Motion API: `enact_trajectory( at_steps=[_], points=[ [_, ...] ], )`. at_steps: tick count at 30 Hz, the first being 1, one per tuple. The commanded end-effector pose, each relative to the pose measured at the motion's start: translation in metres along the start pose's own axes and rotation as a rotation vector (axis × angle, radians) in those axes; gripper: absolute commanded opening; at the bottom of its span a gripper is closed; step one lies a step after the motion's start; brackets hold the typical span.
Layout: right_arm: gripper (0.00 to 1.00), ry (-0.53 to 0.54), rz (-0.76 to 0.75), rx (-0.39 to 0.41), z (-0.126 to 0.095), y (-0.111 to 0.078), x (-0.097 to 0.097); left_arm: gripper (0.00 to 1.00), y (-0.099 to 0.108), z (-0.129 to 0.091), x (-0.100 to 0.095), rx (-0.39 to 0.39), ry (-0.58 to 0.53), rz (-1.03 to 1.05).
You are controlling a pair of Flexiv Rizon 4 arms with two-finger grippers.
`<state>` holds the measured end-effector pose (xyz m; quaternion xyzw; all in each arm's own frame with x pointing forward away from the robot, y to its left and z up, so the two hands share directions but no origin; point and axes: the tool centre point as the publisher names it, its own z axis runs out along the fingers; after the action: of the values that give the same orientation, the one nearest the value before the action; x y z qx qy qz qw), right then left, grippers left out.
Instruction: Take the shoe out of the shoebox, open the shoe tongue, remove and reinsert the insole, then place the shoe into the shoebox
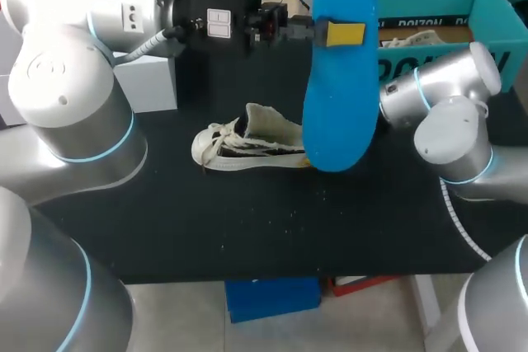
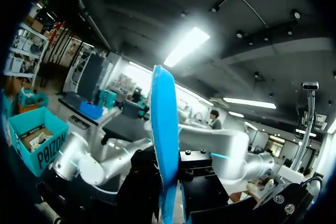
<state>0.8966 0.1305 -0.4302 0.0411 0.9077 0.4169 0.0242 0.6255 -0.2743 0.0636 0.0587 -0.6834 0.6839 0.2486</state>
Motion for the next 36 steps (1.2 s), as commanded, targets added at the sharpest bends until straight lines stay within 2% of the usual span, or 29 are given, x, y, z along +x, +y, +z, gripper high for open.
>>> enact_trajectory(
  at_steps=[1,9,17,30,36],
  points=[
    [1.0,0.031,0.001,0.144,-0.018,0.004,0.0,0.0,0.001,0.002,0.0,0.001,-0.004,-0.001],
    [1.0,0.038,-0.029,0.403,-0.025,0.01,0.006,0.0,0.001,0.002,0.0,0.001,-0.004,-0.001],
    [1.0,-0.01,-0.064,0.56,-0.03,0.027,0.009,0.0,0.001,0.002,0.0,0.001,-0.004,-0.001],
    [1.0,0.002,-0.07,0.732,-0.025,0.041,0.009,0.0,0.001,0.002,0.0,0.001,-0.004,-0.001],
    [1.0,-0.008,-0.056,0.755,-0.023,0.039,0.007,0.0,0.001,0.002,0.0,0.001,-0.004,-0.001]
  ],
)
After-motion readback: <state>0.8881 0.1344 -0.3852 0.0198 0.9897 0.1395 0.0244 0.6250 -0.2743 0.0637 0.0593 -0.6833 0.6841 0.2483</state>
